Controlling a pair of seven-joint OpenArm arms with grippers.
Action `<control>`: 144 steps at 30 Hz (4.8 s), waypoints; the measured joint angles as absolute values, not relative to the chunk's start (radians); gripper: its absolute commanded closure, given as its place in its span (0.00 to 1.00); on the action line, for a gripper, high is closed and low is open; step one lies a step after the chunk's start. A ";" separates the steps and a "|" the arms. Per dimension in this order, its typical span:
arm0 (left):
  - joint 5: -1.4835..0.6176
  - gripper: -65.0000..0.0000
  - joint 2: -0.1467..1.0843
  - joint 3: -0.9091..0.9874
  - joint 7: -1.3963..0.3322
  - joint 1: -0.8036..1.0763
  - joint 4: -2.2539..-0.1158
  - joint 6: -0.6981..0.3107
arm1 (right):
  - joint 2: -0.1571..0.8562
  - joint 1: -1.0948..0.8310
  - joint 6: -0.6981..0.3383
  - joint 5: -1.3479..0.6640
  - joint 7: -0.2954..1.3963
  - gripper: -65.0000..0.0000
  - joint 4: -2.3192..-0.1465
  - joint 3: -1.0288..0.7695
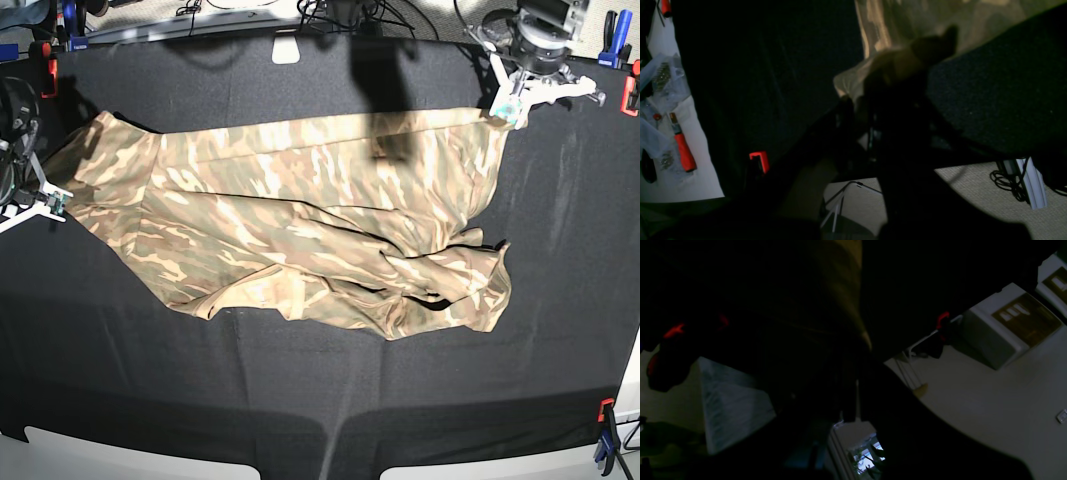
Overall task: Layout the t-shirt on the table in an organized manner, then fold the t-shirt properly
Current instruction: 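Pull the grasped shirt edges apart, spreading the shirt across the table, then release the shirt and lift both grippers, then grasp the shirt body with the right gripper and drag it outward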
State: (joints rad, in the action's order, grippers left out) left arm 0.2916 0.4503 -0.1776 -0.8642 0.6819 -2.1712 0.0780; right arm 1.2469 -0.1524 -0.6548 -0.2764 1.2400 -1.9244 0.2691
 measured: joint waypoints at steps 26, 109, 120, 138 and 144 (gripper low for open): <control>0.493 0.50 0.452 -0.177 -0.951 0.604 -2.171 0.234 | 1.119 0.060 -0.206 0.012 1.066 0.61 -1.923 0.267; -0.022 0.50 0.449 -0.177 -0.524 0.089 -1.626 0.228 | 0.245 0.537 -0.338 0.312 0.648 1.00 -1.224 0.318; -0.023 0.50 0.449 -0.177 -0.523 0.088 -1.626 0.228 | 0.464 0.557 -0.344 0.184 0.739 1.00 -1.222 0.008; -0.143 0.50 0.297 -0.178 -0.581 0.150 -1.625 -0.117 | 0.685 0.546 -0.430 0.033 0.945 1.00 -1.222 -0.033; -0.055 0.50 0.297 -0.176 -0.547 0.109 -1.668 -0.108 | 0.684 0.546 -0.431 0.032 0.944 1.00 -1.222 -0.033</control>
